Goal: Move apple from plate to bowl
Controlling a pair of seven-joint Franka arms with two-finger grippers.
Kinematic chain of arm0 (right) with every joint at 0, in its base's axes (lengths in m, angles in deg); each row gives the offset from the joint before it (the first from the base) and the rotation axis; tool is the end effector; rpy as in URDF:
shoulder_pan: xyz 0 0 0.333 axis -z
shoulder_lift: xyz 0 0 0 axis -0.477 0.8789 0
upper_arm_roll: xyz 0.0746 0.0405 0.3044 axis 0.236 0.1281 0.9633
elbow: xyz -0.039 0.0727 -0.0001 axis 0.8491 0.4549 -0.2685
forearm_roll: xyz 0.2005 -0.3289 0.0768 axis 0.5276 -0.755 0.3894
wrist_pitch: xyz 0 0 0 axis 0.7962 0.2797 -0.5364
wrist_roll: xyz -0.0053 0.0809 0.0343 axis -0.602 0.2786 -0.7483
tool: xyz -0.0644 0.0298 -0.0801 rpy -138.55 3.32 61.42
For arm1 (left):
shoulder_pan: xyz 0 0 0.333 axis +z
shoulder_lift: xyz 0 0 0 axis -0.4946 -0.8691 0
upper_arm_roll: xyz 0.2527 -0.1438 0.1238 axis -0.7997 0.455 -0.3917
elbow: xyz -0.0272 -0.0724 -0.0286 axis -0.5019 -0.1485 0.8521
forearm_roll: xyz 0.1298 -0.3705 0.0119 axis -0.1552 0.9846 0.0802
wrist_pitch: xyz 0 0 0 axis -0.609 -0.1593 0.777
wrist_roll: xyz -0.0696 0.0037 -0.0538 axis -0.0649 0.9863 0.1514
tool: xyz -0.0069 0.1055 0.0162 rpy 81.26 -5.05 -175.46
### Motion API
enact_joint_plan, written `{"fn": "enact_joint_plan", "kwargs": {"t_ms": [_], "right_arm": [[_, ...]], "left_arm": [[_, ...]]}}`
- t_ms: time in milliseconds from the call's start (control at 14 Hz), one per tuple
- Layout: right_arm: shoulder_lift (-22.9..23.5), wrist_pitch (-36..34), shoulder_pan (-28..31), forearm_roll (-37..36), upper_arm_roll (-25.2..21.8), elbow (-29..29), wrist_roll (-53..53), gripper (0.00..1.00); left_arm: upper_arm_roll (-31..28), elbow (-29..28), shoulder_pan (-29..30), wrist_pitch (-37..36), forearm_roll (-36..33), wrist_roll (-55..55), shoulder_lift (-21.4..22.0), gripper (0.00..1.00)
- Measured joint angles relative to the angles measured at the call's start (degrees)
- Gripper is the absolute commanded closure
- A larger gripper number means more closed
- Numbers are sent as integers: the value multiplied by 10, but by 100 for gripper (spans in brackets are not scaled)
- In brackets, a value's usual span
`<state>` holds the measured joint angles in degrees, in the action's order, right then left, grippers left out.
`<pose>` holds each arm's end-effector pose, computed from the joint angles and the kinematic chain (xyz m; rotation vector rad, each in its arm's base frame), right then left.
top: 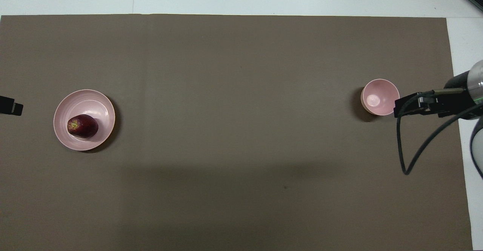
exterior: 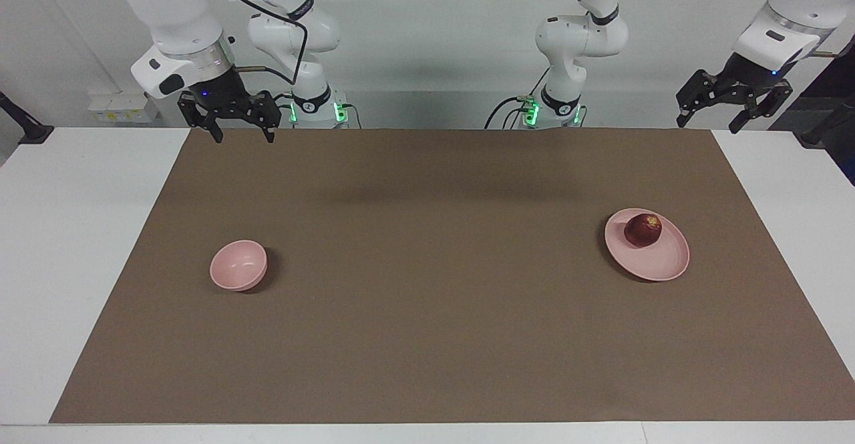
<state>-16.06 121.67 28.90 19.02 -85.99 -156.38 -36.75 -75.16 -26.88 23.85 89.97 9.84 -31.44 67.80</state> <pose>0.5448 0.0322 0.6231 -3.1383 0.0267 0.0818 0.5375 0.0103 0.6702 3.0867 -0.2859 0.0098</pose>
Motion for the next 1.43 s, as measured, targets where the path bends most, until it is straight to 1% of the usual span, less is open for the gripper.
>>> {"fn": "enact_joint_plan", "kwargs": {"t_ms": [143, 500, 643, 1143, 1429], "right_arm": [[0, 0, 0, 0, 0, -1, 0, 0], [-2, 0, 0, 0, 0, -1, 0, 0], [-3, 0, 0, 0, 0, -2, 0, 0], [-3, 0, 0, 0, 0, -3, 0, 0], [-3, -7, 0, 0, 0, -3, 0, 0]], "left_arm": [[1, 0, 0, 7, 0, 0, 0, 0], [2, -30, 0, 75, 0, 2, 1, 0], [2, -55, 0, 105, 0, 7, 0, 0], [1, -171, 0, 221, 0, 42, -2, 0], [1, -215, 0, 275, 0, 55, -4, 0]]}}
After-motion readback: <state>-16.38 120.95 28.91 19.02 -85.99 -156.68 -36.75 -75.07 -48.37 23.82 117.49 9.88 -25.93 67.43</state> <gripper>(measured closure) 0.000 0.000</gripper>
